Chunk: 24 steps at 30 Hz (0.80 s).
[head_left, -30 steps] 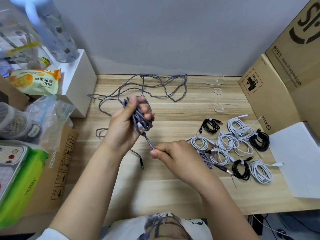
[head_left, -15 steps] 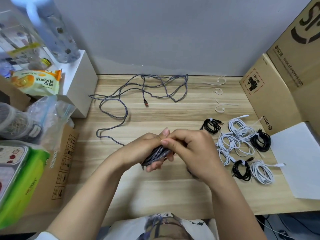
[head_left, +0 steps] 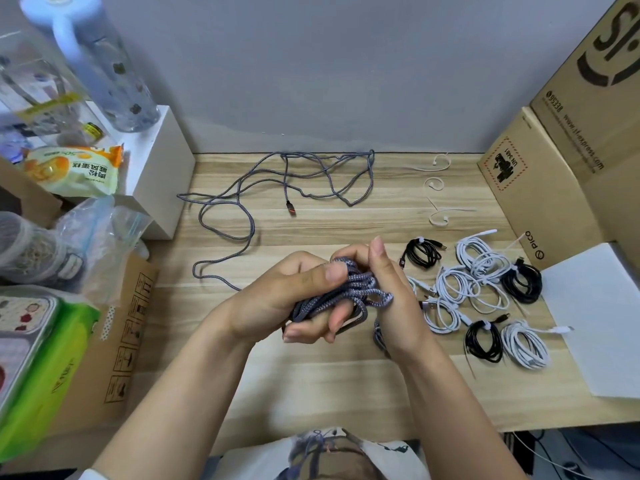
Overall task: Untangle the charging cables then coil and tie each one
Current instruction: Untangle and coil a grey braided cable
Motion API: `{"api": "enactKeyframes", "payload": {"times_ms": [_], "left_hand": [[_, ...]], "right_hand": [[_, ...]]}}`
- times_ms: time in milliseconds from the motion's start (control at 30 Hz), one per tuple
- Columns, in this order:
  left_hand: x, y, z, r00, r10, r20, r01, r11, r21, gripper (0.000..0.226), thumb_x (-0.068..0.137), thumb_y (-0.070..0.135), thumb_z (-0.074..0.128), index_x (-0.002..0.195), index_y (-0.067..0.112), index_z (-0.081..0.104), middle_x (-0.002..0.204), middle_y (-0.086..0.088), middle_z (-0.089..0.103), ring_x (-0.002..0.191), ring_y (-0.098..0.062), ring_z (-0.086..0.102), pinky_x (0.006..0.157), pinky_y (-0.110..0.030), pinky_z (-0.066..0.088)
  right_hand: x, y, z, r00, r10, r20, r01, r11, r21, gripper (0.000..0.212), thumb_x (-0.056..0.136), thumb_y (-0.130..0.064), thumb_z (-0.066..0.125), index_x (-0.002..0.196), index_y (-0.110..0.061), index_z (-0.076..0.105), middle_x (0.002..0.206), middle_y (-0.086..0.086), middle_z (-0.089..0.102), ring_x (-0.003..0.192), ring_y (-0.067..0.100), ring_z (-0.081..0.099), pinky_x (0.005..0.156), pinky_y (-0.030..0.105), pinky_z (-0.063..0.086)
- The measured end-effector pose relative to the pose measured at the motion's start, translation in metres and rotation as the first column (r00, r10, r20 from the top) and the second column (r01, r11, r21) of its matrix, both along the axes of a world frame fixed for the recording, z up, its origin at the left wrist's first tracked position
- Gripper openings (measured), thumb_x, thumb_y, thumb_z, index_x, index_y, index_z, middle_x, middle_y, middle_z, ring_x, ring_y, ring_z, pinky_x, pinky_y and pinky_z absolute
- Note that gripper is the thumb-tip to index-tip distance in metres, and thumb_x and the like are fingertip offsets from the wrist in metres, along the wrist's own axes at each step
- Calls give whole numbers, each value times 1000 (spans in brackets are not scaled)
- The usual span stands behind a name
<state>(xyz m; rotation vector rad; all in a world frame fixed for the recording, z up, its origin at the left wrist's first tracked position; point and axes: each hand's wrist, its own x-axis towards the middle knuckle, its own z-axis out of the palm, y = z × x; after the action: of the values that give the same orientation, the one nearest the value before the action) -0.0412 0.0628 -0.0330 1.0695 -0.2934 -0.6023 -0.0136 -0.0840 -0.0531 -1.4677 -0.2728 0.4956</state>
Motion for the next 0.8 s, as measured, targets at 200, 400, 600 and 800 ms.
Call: {"api": "enactKeyframes", "payload": {"times_ms": [200, 400, 600, 800], "left_hand": [[5, -3, 0, 990, 140, -5, -140, 990, 24, 61, 76, 60, 61, 61, 2, 58, 30, 5, 34, 27, -6, 32, 50, -16, 43], [3, -25, 0, 972, 234, 7, -233, 962, 143, 52, 74, 68, 56, 52, 21, 55, 30, 6, 37, 30, -13, 28, 57, -22, 43], [5, -40, 7, 961, 263, 81, -275, 925, 262, 34, 86, 34, 53, 55, 22, 54, 40, 2, 48, 37, -14, 45, 45, -19, 35], [17, -29, 9, 994, 92, 66, -108, 945, 310, 13, 75, 33, 63, 69, 23, 67, 62, -1, 67, 64, -17, 61, 64, -25, 45]], "right_hand": [[-5, 2, 10, 997, 71, 0, -69, 967, 245, 80, 77, -78, 35, 114, -12, 60, 65, -5, 65, 65, 22, 59, 61, 33, 47], [-8, 15, 13, 944, -330, 21, 322, 932, 163, 55, 88, -57, 42, 80, -8, 64, 37, -6, 48, 35, 9, 48, 36, 17, 37], [8, 7, 4, 848, -489, 207, 459, 871, 175, 37, 87, -31, 40, 61, -12, 58, 46, -9, 56, 44, 2, 50, 49, 13, 37], [26, -13, -2, 745, -293, 599, 294, 951, 98, 38, 88, -27, 32, 63, -13, 58, 53, 0, 53, 50, 4, 47, 52, 24, 36]]}}
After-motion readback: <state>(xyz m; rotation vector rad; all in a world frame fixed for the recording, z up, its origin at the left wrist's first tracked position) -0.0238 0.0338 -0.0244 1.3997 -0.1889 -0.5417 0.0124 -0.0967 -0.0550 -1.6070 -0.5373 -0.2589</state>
